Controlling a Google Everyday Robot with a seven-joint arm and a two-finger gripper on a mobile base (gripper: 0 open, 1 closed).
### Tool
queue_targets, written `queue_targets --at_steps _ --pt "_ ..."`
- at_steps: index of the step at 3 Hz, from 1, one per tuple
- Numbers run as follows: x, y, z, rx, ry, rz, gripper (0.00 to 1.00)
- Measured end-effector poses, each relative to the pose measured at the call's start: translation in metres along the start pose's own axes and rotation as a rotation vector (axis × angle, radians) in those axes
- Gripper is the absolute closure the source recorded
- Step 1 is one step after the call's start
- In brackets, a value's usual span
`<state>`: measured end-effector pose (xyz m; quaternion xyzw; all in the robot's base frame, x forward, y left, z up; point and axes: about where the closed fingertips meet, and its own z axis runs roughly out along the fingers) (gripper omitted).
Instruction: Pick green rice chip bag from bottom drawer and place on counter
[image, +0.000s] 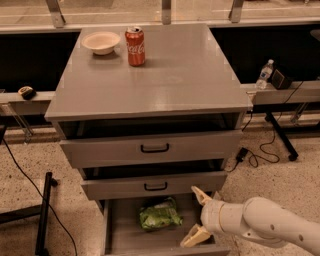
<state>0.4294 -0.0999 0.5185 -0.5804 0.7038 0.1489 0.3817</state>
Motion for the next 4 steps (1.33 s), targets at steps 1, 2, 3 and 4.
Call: queue_targets --at_steps 1,2,3,4 --pt "0.058 -0.044 0.037 0.127 0.005 0.015 0.0" --pt "0.118 -0.04 0.074 0.149 -0.004 0.067 0.0" --pt "0.161 -0.028 0.092 0.126 -0.024 0.101 0.0" --pt "0.162 -0.025 0.097 0.119 -0.033 0.11 0.0"
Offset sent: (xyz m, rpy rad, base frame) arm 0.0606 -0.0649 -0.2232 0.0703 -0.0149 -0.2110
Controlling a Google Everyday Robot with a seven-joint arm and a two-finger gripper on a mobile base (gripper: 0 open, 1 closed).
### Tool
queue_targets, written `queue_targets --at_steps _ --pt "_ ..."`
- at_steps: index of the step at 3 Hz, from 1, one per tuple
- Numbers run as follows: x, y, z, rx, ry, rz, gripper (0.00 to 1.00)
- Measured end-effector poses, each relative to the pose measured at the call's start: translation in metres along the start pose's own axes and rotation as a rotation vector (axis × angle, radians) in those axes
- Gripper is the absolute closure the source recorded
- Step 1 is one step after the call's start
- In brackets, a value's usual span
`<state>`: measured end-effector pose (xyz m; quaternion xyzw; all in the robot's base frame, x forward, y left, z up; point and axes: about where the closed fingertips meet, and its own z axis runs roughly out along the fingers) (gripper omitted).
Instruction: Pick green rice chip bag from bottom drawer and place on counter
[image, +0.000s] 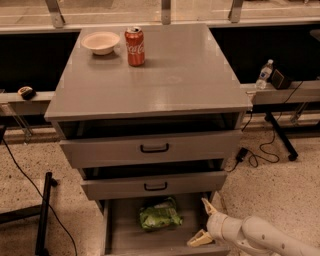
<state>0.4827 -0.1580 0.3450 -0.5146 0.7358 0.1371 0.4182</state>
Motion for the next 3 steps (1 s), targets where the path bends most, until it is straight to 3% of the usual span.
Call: queue_targets --at_steps 1,2,3 --pt "-0.006 0.004 0.021 -0.013 -0.041 0.015 0.0" --pt "-0.01 0.007 0.062 0.008 -0.095 0.022 0.0" --pt "-0.005 0.013 0.103 0.014 -0.094 0.018 0.0"
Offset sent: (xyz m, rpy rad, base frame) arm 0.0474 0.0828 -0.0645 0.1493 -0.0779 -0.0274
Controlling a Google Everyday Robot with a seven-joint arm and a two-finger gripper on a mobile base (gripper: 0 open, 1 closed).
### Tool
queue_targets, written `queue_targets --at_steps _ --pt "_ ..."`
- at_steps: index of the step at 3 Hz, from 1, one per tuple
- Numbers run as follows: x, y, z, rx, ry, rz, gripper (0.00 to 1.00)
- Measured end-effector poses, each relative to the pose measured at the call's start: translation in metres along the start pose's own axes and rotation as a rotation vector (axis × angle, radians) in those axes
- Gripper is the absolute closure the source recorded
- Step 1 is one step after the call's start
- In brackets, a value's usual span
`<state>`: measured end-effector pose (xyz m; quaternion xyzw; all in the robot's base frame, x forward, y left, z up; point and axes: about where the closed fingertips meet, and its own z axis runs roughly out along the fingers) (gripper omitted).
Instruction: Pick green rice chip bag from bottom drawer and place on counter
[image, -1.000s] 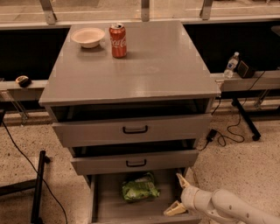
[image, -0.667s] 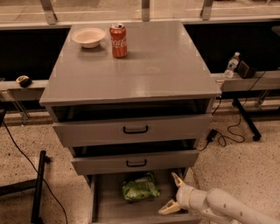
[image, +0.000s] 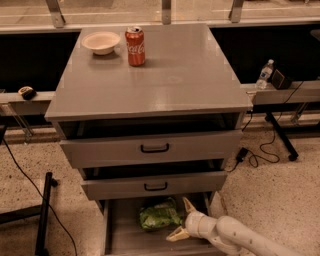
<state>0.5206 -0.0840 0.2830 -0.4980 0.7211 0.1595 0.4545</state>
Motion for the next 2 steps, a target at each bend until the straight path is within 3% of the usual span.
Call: queue_targets --at_steps 1,2 --pt "0.025 0.005 0.039 0.003 0.028 0.027 0.0" --pt "0.049 0.017 0.083 -0.022 0.073 0.013 0.0"
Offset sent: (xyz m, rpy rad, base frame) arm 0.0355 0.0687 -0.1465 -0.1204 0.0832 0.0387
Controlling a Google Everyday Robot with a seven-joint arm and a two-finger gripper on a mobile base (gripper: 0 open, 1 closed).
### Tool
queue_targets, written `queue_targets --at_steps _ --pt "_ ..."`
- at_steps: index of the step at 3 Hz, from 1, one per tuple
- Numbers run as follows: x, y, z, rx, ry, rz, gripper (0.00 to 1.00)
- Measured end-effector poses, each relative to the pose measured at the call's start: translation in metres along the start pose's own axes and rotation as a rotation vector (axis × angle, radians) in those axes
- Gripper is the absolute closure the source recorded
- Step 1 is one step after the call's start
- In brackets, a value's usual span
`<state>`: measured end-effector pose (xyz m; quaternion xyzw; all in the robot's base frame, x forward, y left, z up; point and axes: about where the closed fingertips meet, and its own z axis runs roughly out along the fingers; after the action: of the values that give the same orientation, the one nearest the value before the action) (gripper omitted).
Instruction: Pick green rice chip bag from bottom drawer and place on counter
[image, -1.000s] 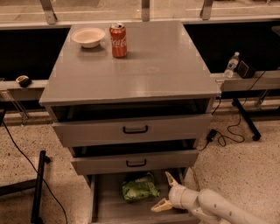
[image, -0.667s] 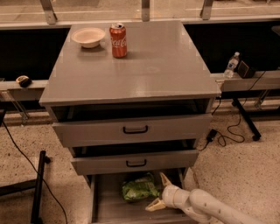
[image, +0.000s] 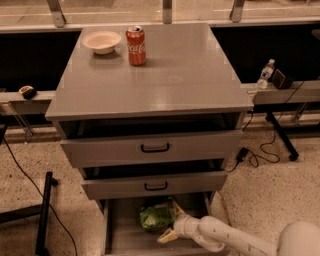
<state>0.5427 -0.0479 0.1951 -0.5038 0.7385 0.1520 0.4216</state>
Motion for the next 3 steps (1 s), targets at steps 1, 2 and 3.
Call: queue_targets --at_steps 1,2,3 --pt "0.01 0.014 0.039 -0.034 0.024 -0.008 0.19" --pt "0.011 0.02 0.066 -0.037 0.037 -0.005 0.42" --pt "-0.002 0.018 0.077 -0.016 0.018 0.007 0.66"
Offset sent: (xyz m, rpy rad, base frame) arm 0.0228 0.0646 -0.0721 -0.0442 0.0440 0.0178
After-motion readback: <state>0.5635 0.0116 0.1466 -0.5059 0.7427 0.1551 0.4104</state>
